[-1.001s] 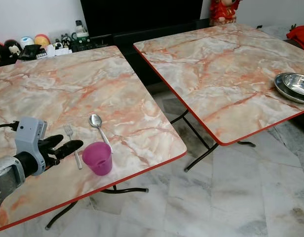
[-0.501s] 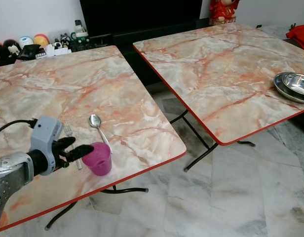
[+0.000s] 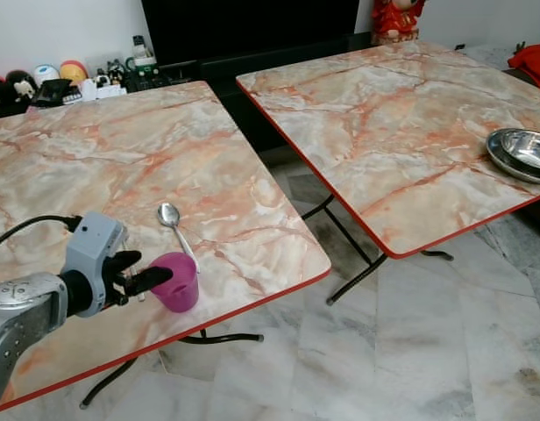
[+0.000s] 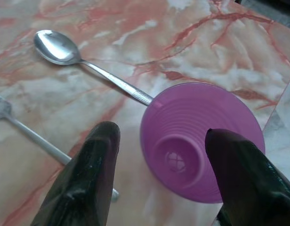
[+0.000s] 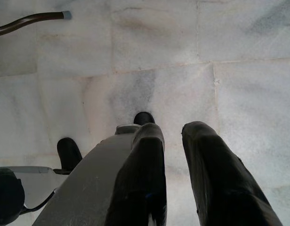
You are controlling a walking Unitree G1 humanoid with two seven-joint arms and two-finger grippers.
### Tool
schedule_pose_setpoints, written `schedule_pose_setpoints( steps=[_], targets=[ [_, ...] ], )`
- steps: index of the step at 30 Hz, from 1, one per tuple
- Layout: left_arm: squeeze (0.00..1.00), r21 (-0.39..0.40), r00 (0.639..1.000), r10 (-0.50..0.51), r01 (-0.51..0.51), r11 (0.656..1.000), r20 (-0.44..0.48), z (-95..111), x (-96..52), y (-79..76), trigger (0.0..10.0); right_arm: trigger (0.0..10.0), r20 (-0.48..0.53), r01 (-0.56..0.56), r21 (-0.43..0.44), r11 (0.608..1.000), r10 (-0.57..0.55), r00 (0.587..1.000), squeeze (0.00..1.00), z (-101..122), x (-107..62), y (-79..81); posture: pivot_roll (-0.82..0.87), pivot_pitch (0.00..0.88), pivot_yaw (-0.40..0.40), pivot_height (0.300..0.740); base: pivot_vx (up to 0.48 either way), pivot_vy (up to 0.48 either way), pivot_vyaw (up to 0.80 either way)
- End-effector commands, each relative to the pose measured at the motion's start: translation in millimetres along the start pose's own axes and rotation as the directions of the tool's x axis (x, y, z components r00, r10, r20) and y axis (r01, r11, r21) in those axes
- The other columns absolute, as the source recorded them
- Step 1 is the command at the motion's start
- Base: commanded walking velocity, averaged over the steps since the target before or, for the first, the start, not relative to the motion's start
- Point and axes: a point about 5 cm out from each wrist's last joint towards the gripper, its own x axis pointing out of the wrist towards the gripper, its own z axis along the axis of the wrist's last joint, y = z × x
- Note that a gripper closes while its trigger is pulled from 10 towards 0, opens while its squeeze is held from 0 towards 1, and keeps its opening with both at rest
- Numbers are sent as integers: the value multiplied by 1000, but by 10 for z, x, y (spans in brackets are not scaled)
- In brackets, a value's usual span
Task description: Setting the table
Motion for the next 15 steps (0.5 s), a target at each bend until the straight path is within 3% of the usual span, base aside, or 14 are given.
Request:
schedule_pose_setpoints(
  steps=[1,11,12,13,14,15],
  targets=[
    [0,18,1000,9,-9,1000,-12,11,12,-12,10000,10000,-32,10,3,1000,-10,999,0,-93,-22,-31,53,132,26,740,0,0,0],
    [0,13,1000,-6,6,1000,-27,-23,72,-52,10000,10000,-33,10,7,1000,-9,999,0,-100,-24,-30,47,121,34,740,0,0,0],
    [0,17,1000,-6,6,1000,-29,-22,76,-53,7020,10000,-34,10,6,1000,-9,999,0,-101,-24,-32,47,120,35,740,0,0,0],
    [0,22,1000,-6,6,1000,-30,-22,82,-54,2471,10000,-35,10,5,1000,-9,999,0,-103,-24,-34,47,117,35,740,0,0,0],
    [0,23,999,-6,7,1000,-32,-25,87,-57,157,10000,-35,10,5,1000,-10,999,0,-104,-25,-33,46,115,37,740,0,0,0],
    [0,23,999,-6,7,1000,-32,-25,87,-57,157,10000,-35,10,5,1000,-10,999,0,-104,-25,-33,46,115,37,740,0,0,0]
  ],
)
